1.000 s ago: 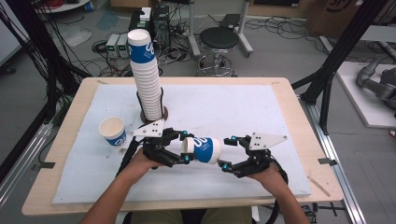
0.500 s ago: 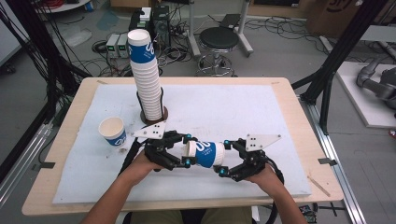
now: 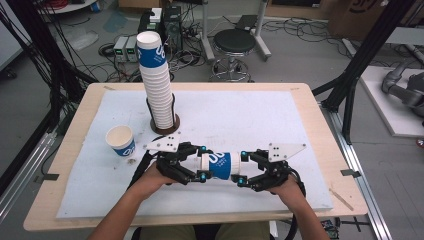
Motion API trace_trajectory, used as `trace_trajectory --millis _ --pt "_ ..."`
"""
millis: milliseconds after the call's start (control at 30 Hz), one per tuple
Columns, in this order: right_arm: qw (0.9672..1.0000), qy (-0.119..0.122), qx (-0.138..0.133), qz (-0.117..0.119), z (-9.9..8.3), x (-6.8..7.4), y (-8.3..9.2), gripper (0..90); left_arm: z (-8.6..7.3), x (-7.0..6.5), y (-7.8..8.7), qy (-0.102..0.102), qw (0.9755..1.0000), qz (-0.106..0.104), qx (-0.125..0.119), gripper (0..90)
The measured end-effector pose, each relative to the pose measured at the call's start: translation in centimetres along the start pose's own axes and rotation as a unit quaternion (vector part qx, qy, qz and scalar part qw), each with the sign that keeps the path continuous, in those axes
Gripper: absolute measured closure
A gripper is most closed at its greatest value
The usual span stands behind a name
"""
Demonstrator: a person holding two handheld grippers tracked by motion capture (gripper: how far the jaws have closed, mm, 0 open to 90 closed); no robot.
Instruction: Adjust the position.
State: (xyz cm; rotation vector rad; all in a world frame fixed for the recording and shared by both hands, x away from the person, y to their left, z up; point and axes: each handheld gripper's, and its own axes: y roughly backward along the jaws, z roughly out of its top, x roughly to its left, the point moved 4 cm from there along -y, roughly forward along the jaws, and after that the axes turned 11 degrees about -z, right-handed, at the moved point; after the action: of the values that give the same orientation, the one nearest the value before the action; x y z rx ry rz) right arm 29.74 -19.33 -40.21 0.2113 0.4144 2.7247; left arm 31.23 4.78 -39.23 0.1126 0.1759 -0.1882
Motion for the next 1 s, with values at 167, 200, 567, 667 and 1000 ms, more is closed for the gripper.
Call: trace_trajectory --millis 167,200,567,667,1000 --pt "1.0000 0.000 0.007 0.002 0.0 0.0 0.0 33.4 0.0 -0.2 -0.2 0.006 0.9998 0.014 0.016 31.3" --pt "1.0000 0.000 0.009 0.002 0.0 0.0 0.1 33.4 0.0 -0.2 -0.2 0.008 0.9996 0.019 0.019 30.5" --pt "0.9994 0.025 0.023 -0.009 0.8 0.0 0.6 33.5 0.6 -0.8 -0.1 0.025 0.9964 0.053 0.061 17.2" --pt "0.9988 0.028 0.035 -0.017 1.1 -0.1 0.9 33.4 1.0 -0.9 0.3 0.023 0.9955 0.058 0.071 17.2" --pt "0.9909 0.075 0.107 -0.033 2.1 -0.4 0.7 33.4 2.0 -1.0 0.5 0.018 0.9918 0.065 0.109 17.2"
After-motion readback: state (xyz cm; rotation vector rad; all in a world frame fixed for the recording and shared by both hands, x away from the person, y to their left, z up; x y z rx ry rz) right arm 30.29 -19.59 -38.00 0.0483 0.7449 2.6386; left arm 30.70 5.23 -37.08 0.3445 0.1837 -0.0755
